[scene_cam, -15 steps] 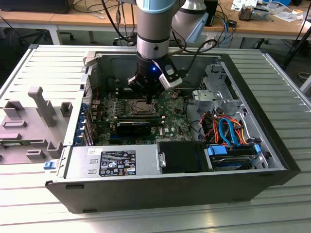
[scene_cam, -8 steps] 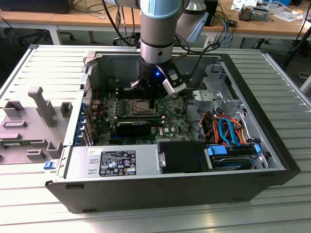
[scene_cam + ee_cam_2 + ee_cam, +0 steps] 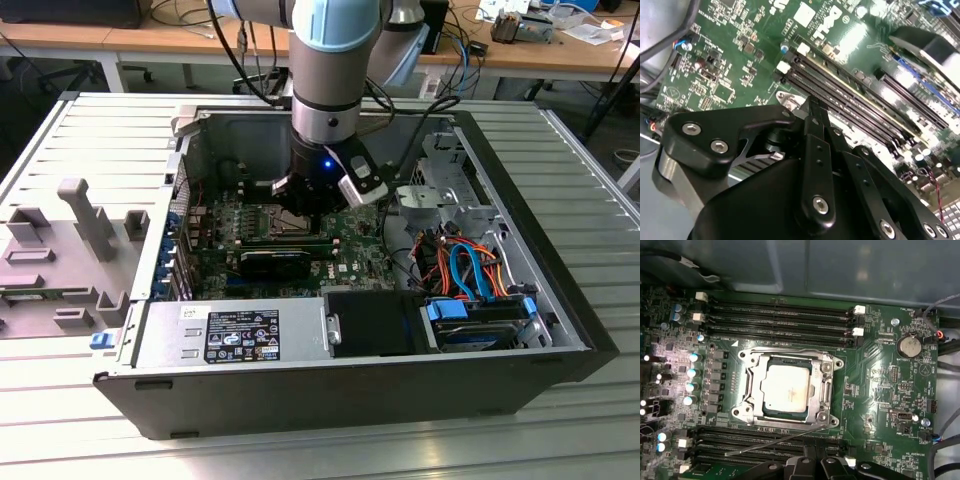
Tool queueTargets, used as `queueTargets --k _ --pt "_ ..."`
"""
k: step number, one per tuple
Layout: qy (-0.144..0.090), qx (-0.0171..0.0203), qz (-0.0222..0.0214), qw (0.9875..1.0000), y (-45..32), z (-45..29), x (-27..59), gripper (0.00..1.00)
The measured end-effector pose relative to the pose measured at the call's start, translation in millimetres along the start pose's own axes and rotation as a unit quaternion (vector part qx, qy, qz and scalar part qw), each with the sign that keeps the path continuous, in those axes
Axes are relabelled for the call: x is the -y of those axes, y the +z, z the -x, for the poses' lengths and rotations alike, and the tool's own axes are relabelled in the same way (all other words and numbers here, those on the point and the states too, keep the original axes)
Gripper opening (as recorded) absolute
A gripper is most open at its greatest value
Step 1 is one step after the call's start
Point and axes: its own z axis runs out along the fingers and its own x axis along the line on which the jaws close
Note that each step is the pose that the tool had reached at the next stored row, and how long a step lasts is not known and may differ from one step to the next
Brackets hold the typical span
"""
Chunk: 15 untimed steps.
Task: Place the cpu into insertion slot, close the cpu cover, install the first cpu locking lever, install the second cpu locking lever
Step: 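Install the second cpu locking lever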
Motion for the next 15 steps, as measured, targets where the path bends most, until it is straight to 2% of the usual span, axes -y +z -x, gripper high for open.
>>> queueTargets --k 5,8,12,15 --pt "0.0 -0.0004 -0.0007 1.0 12.4 0.9 -0.4 0.11" --pt "0.0 -0.0004 -0.0009 1.0 16.0 -0.3 -0.3 0.11" --pt "0.0 -0.0004 -0.0008 1.0 16.8 -8.1 -0.8 0.11" --pt "0.0 0.0002 -0.0013 1.0 17.6 -23.1 -2.2 0.11"
